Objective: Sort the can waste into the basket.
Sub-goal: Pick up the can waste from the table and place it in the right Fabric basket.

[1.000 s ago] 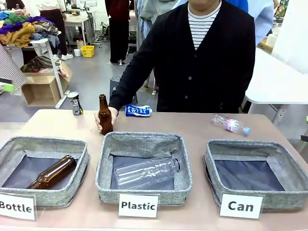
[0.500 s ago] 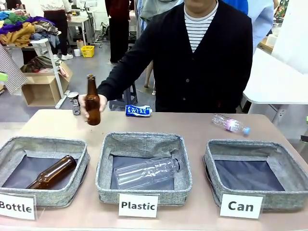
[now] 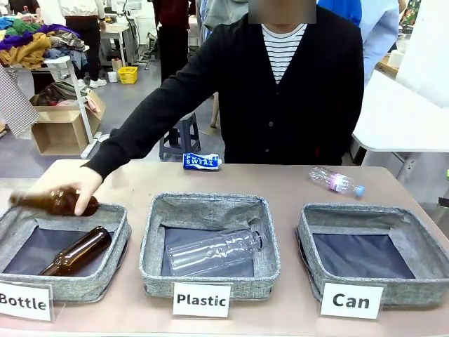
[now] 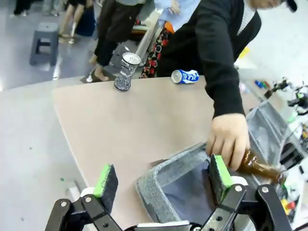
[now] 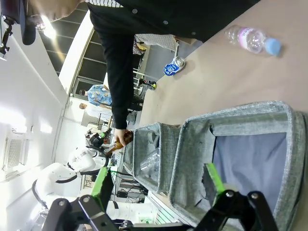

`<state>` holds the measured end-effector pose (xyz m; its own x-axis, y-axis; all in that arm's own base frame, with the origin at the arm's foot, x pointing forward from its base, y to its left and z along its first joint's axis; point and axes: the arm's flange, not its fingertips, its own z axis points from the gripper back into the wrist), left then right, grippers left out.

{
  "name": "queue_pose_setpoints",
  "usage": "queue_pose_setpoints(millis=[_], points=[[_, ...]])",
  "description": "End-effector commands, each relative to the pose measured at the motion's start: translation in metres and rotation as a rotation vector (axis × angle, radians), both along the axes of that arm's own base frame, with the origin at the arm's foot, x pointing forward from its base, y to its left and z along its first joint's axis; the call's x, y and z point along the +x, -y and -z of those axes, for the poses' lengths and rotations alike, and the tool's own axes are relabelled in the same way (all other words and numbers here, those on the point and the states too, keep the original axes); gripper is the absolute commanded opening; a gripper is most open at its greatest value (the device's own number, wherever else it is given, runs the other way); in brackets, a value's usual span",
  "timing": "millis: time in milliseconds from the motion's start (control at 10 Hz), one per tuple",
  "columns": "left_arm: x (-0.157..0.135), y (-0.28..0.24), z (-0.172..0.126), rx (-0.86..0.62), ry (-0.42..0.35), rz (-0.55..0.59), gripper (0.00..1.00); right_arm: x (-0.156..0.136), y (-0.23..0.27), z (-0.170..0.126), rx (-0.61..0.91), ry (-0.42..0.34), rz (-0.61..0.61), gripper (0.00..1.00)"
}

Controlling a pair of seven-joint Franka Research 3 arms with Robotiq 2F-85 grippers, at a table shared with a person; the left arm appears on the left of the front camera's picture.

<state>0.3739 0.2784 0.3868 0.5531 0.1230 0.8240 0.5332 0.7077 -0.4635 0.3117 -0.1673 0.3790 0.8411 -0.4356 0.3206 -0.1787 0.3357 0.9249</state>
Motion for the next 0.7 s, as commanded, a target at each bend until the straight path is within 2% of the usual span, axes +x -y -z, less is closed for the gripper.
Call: queue_pose_setpoints(millis=[0,300,500,600], points=[[0.003,-0.002,0.015,-0.064,0.050,0.000,1.00,0.002,0.000,-0.001,0.000,0.032,0.003,1.00],[0.012,0.005,-0.001,-0.009,0.006,-0.001,1.00,0.002,0.000,-0.001,0.000,0.032,0.003,1.00],[0.022,0.009,-0.010,0.005,-0.067,-0.010,1.00,0.002,0.000,-0.001,0.000,0.032,0.003,1.00],[0.029,0.015,-0.020,0.036,-0.067,0.004,1.00,0.002,0.000,-0.001,0.000,0.032,0.003,1.00]])
